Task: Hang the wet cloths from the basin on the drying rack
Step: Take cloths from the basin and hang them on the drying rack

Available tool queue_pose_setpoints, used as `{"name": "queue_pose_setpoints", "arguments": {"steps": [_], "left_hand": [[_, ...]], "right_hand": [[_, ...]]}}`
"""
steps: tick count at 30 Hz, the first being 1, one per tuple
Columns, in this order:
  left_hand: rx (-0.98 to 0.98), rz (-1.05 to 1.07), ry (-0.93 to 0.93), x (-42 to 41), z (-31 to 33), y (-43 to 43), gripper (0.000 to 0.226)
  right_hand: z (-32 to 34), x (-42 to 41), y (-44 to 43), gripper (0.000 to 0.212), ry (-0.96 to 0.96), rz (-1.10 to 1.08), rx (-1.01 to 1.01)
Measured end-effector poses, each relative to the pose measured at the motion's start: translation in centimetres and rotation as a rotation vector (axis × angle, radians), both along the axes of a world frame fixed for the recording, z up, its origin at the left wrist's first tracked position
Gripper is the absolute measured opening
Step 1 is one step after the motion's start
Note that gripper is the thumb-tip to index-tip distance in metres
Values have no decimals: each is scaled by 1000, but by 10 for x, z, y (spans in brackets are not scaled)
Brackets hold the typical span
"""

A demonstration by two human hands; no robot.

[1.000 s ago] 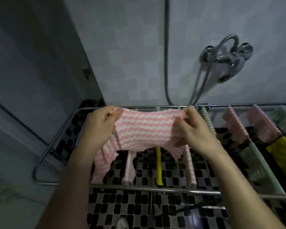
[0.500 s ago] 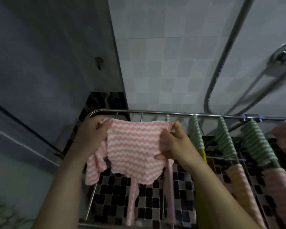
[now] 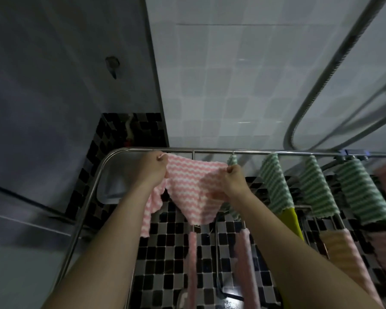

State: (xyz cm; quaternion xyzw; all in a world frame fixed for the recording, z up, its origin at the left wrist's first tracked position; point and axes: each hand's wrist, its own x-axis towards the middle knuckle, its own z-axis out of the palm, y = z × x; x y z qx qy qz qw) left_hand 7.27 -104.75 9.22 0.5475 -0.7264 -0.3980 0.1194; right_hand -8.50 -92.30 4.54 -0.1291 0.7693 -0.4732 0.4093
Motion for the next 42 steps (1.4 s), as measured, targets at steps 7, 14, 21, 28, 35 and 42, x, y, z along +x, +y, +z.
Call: {"name": "queue_pose_setpoints", "arguments": {"steps": [7,14,21,28,35,42], "left_hand": [[52,40,43,-21,-2,-4,22],[112,-257,-169,-2,-22,50,59],[12,-396,-194,1,-31,73,83],[-121,-402,-126,-4,-33,70,86],[113,-229,140,16,-10,58,66],[371,-68,765,60,37,22,53]], "right_hand": [[-3,2,-27,26,118,-72,88],[-7,24,-33,48,396,240,152],[-2,32,-52,59,508,243,180],[-10,25,-53,32,371,18,67],[14,33,-47,39,437,126,22],[70,71,-15,61,-275,806,-167]]}}
